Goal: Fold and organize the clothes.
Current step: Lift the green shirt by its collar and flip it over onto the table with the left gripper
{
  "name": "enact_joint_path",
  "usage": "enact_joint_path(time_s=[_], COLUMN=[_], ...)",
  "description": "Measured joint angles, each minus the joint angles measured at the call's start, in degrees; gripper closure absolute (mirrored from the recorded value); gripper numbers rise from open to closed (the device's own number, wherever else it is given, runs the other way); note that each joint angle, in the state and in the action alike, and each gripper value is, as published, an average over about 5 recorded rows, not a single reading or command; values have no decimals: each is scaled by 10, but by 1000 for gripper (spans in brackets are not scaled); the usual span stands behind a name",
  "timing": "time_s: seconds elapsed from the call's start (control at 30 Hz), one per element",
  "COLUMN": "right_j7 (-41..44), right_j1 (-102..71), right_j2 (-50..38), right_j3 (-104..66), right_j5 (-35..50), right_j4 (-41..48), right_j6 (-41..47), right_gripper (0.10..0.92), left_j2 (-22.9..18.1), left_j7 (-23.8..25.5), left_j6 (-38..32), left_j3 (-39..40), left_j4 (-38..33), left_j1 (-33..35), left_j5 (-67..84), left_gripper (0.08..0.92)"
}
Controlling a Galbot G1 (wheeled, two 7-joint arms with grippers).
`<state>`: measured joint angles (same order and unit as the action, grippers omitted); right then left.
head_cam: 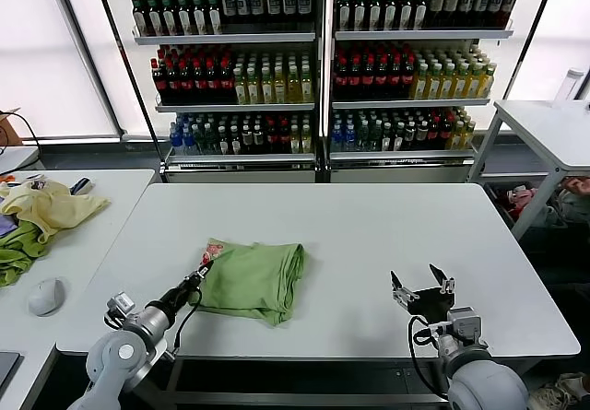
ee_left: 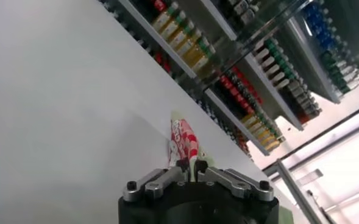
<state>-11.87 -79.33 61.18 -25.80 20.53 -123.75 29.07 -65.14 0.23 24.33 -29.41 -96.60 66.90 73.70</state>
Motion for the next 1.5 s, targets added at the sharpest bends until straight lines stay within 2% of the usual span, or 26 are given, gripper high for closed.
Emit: enact_joint_path(time_s=[0.2, 0.4, 0.57, 0.87, 1.03, 1.23, 1.5], right_j7=[0, 0, 1, 4, 2, 3, 4], right_j1=[0, 5, 12, 25, 21, 6, -9], right_j2=[-3, -5, -8, -14, -6, 0, 8], right_j3=[-4, -5, -5, -6, -3, -10, -24], right_j5=[3, 7, 13, 25, 21, 14, 8], right_j4=[-3, -5, -2, 9, 1, -12, -24], right_j6=[1, 2, 0, -7, -4, -5, -7], right_gripper=[203, 203, 203, 203, 203, 203, 203], left_j2=[-8, 6, 41, 130, 155, 142, 74], left_j7=[-3, -11, -18, -29, -33, -49, -88], left_j6=[0, 1, 3, 15, 15, 7, -1], left_j3=[-12, -42, -88, -186, -200, -153, -23], left_j4=[0, -12, -20, -42, -73, -121, -158], left_j1=[0, 9, 15, 14, 21, 16, -22], left_j5=[22, 39, 44, 28, -4, -81, -176], left_gripper=[882, 882, 882, 882, 882, 882, 882])
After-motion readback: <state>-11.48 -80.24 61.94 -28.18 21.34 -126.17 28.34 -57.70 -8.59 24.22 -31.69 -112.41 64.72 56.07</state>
